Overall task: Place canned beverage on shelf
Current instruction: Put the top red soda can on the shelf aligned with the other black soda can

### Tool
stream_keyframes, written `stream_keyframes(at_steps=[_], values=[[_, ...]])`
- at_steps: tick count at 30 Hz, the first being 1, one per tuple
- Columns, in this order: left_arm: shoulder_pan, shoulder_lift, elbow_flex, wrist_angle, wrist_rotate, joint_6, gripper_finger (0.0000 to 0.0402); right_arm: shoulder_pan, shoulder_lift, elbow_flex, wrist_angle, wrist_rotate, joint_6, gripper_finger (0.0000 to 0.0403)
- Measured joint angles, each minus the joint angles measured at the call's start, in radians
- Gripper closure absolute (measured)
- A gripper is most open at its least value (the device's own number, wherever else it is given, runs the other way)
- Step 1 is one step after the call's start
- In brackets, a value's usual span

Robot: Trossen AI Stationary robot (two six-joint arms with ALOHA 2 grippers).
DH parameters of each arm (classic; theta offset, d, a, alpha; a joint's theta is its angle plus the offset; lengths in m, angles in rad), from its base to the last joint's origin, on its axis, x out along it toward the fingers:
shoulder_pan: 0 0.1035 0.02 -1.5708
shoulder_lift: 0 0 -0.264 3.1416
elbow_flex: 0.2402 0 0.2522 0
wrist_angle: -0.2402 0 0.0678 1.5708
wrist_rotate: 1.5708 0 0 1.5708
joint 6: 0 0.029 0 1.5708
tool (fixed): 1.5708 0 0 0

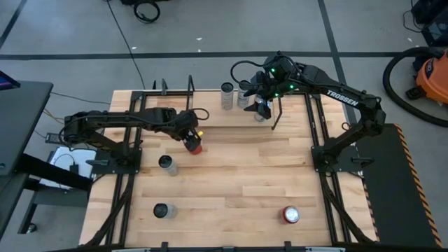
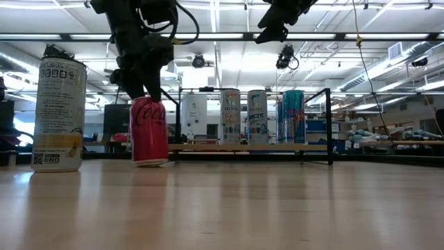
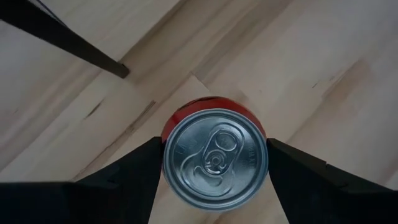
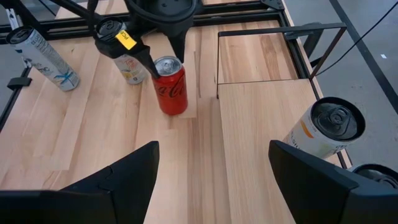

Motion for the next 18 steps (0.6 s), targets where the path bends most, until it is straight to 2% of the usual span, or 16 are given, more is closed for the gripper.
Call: stream_keyframes(at_steps=[18], values=[[-0.002,0.015,0.057,-0.07,0.018,0.059,0.0124,0.0,0.0,0.0,0.002,0.0,0.0,0.0091]])
